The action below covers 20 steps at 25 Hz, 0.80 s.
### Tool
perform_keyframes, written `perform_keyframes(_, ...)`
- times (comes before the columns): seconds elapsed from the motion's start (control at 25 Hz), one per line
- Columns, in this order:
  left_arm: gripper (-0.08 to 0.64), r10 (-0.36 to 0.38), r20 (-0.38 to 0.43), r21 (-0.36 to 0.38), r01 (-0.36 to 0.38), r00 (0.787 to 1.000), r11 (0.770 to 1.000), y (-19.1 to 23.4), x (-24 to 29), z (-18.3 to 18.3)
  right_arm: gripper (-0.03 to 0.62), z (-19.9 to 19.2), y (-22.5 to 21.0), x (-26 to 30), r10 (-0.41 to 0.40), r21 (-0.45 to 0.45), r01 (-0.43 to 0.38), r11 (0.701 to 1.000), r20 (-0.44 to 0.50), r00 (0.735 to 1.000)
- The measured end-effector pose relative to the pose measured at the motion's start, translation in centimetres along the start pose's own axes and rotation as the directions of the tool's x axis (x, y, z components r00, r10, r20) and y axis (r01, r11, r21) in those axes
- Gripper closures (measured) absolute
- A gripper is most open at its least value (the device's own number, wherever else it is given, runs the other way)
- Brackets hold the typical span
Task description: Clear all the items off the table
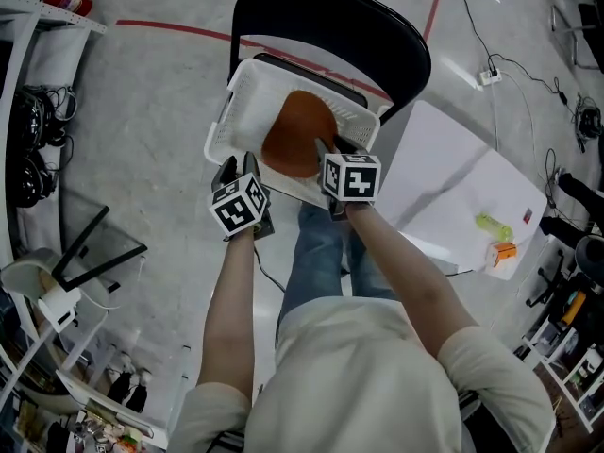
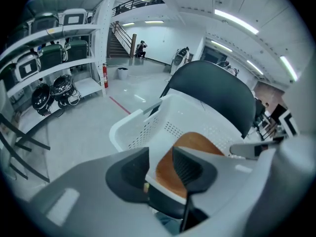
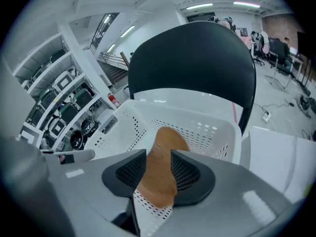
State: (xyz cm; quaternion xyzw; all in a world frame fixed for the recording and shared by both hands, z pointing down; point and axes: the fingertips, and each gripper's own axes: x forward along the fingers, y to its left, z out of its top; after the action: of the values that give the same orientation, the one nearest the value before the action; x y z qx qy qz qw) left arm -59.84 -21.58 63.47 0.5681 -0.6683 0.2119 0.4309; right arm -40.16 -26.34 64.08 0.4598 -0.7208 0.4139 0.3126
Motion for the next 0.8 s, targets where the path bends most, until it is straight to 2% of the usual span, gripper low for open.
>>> perform_keyframes(0.12, 0.413, -0.007, 0.003, -0.005, 0.007, 1.000, 1.000, -0.1, -0.2, 0.0, 0.443, 0.1, 0.5, -0.2, 0.007, -0.033, -0.007, 0.999, 0.007, 1.000)
perform_keyframes(0.44, 0.419, -0.041, 0.004, 0.019, 0.041, 0.999, 0.999, -1.6, -1.0, 0.1, 0.449, -0.6, 0.1, -1.7, -0.009, -0.014, 0.009, 1.000, 0.013, 1.000)
perform_keyframes(0.8, 0.439, -0.103, 0.003, 0.089, 0.102, 0.995, 0.991, -5.2, -2.3, 0.6, 0.467, -0.1, -0.4, -4.3, -0.022, 0.008, 0.021, 1.000, 0.055, 0.998)
